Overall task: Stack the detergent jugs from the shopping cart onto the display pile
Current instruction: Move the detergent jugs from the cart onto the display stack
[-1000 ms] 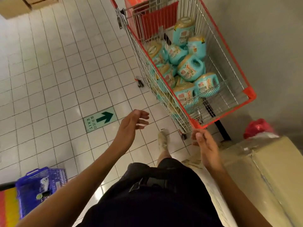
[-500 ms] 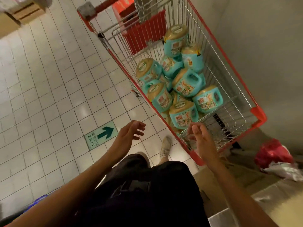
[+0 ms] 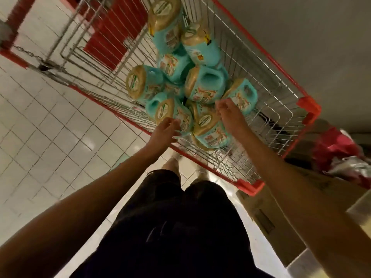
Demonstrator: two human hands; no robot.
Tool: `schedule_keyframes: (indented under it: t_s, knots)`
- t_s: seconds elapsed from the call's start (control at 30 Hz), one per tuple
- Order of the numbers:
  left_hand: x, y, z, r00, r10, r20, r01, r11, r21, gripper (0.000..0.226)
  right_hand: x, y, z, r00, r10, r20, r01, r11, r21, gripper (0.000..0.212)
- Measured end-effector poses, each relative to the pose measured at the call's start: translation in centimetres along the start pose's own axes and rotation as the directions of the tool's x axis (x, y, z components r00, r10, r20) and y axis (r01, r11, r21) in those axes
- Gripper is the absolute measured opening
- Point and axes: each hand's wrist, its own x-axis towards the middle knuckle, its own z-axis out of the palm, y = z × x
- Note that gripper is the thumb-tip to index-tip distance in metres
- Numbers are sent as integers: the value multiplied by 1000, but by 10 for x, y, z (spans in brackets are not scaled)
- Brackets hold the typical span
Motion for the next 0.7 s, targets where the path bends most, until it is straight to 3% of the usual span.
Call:
schedule_keyframes:
  t_s: [0.2,0.27,0.37,0.47,0.53,0.6,0.7]
  knots:
    - [119,13,12,982,-171,77,173,985,-12,38,104,-9,6,992,-1,-129,-15,992,-127,31]
    - [158,17,16,981,-190,42,190,982,-4,42,141,-5,9,988,24,-154,-50,984,-170,37]
    - [223,19,23,961,-272,-47,271,962,-14,27,194,1,12,983,23,-183,-73,960,-270,51]
    - [275,17,26,934,-352,-62,352,936,-2,39,232,12,17,987,54,-148,-112,902,-418,61]
    - [294,19,32,928,-373,-22,364,915,-175,44,250,20,21,992,78,-96,-114,875,-470,71]
    - [304,19,37,924,-381,-26,366,903,-227,51,261,26,23,995,75,-59,-93,896,-435,78]
    - [310,17,44,895,-425,135,446,843,-301,63,263,36,18,996,23,-82,-53,923,-381,74]
